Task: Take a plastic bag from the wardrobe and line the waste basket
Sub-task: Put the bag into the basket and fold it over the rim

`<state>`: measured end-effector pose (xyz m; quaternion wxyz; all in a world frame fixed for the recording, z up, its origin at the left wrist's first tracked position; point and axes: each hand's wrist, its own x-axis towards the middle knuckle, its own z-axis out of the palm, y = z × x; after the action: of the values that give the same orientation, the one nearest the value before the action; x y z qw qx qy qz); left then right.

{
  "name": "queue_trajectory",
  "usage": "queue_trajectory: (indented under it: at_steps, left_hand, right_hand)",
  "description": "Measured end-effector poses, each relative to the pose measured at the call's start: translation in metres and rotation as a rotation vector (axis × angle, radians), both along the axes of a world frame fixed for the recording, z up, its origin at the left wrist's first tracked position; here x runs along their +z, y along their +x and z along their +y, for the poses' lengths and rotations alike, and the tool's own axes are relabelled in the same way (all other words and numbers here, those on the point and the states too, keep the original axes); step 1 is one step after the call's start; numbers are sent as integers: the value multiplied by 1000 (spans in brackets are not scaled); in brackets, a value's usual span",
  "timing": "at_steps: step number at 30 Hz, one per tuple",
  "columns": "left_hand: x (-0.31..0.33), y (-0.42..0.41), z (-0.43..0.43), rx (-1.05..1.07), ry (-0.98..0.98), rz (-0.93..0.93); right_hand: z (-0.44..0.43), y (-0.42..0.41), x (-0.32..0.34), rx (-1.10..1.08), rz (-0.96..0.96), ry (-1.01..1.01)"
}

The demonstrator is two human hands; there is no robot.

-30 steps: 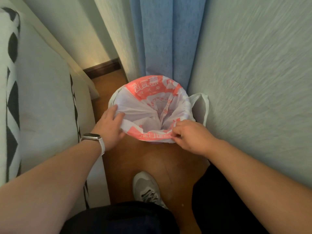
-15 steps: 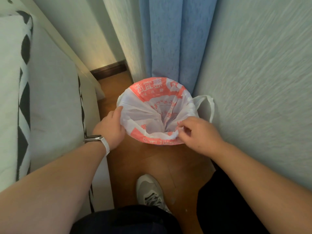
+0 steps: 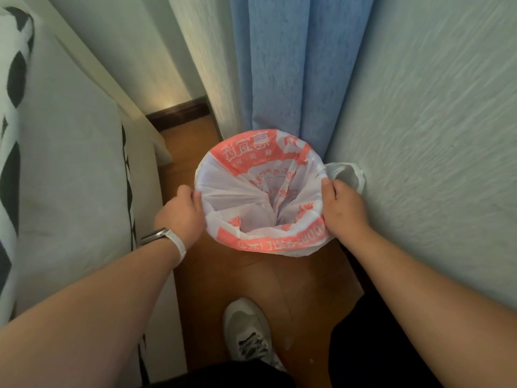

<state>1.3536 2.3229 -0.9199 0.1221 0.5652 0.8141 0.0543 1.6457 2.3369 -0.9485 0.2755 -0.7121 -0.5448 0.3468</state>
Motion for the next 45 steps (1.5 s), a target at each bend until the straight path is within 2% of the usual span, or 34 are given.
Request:
queue_trajectory:
  at_steps: [5, 11, 13, 16, 19, 22, 26, 32, 40, 45]
  left_hand:
    - [-5, -8, -2, -18, -37, 59]
    - [-5, -13, -7, -20, -141, 81]
    - [0, -13, -5, 9, -79, 24]
    - [12, -14, 2, 74, 135, -61]
    - [21, -1, 3, -133, 249, -48]
    - [30, 29, -5, -459, 139, -76]
    - [28, 55, -17, -788, -42, -25]
    - [16, 50, -18, -871, -237, 86]
    - [8, 34, -14, -957, -270, 200]
    - [13, 33, -11, -934, -279, 219]
  right_hand:
    - [4, 1, -7, -62, -101, 64]
    - [4, 8, -17, -31, -207, -39]
    - [3, 9, -18, -34, -179, -25]
    - [3, 10, -7, -71, -96, 79]
    - [1, 8, 9, 94, -166, 271]
    - [-8, -2, 19, 373, -271, 279]
    - [-16, -5, 17, 545, -344, 255]
    - [-17, -2, 7, 699, -429, 187]
    - [-16, -10, 5, 699, -486, 205]
    - [-19, -11, 2, 750, -527, 235]
